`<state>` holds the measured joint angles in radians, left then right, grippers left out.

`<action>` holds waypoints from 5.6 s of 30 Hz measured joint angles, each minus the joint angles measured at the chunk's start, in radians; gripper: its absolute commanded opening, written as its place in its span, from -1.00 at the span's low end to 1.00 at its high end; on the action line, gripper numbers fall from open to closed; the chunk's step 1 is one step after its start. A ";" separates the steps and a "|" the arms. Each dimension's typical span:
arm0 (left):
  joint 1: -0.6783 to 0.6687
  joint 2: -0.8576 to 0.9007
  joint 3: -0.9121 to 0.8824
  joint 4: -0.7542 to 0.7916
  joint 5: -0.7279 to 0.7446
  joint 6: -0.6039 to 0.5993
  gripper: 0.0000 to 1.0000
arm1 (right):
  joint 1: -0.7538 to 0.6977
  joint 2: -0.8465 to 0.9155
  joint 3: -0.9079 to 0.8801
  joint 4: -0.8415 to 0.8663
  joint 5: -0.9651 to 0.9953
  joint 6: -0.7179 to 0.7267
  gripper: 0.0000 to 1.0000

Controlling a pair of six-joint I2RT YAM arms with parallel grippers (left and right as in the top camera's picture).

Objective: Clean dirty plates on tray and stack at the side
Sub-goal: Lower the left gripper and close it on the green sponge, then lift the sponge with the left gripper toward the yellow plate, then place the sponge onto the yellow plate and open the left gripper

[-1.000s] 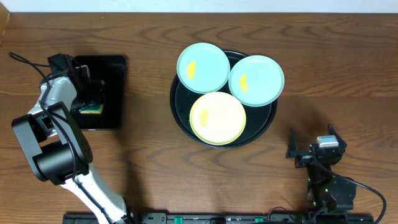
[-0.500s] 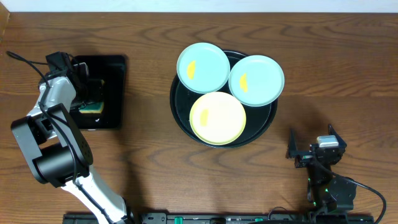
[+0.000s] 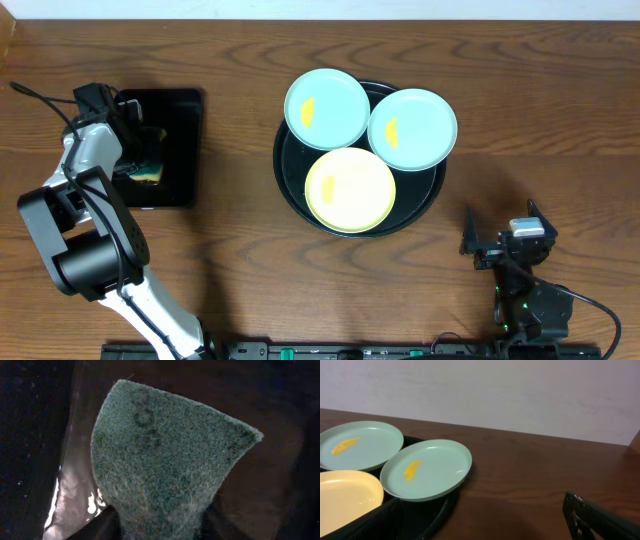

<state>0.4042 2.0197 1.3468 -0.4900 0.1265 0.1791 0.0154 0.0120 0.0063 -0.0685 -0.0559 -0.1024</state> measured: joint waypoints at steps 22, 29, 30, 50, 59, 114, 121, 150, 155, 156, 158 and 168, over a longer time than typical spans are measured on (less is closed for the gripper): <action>0.001 -0.191 0.000 -0.004 0.081 -0.090 -0.85 | 0.000 0.000 0.000 0.000 0.000 0.000 0.98; 0.001 -0.164 0.000 -0.030 0.142 -0.101 -0.85 | 0.000 0.000 0.000 0.000 0.000 0.000 0.98; 0.001 -0.155 0.000 -0.030 0.145 -0.101 -0.85 | 0.000 0.000 0.000 0.000 0.000 0.000 0.98; 0.001 -0.255 -0.002 -0.034 0.071 -0.101 -0.85 | 0.000 0.000 0.000 0.000 0.000 0.000 0.98; 0.001 -0.162 -0.053 -0.089 -0.038 -0.105 -0.85 | 0.000 0.000 0.000 0.000 0.000 0.000 0.98; -0.985 -0.401 -0.472 0.345 0.074 -0.924 -0.85 | 0.000 0.000 0.000 0.000 0.000 0.000 0.98; -0.991 -0.320 -0.472 0.373 0.065 -0.938 -0.83 | 0.000 0.000 0.000 0.000 0.000 0.000 0.98; -0.995 -0.389 -0.472 0.419 0.115 -0.851 0.21 | 0.000 0.000 0.000 0.000 0.000 0.000 0.98; -0.995 -0.417 -0.472 0.418 0.115 -0.850 0.22 | 0.000 0.000 0.000 0.000 0.000 0.000 0.98; -0.995 -0.418 -0.471 0.416 0.115 -0.850 0.22 | 0.000 0.000 0.000 0.000 0.000 0.000 0.98; -0.995 -0.418 -0.471 0.408 0.114 -0.847 0.25 | 0.000 0.000 0.000 0.000 0.000 0.000 0.98; -0.995 -0.418 -0.471 0.400 0.114 -0.836 0.37 | 0.000 0.000 0.000 0.000 0.000 0.000 0.98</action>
<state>-0.5911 1.6020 0.8757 -0.0902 0.2409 -0.6571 0.0154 0.0120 0.0063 -0.0685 -0.0559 -0.1024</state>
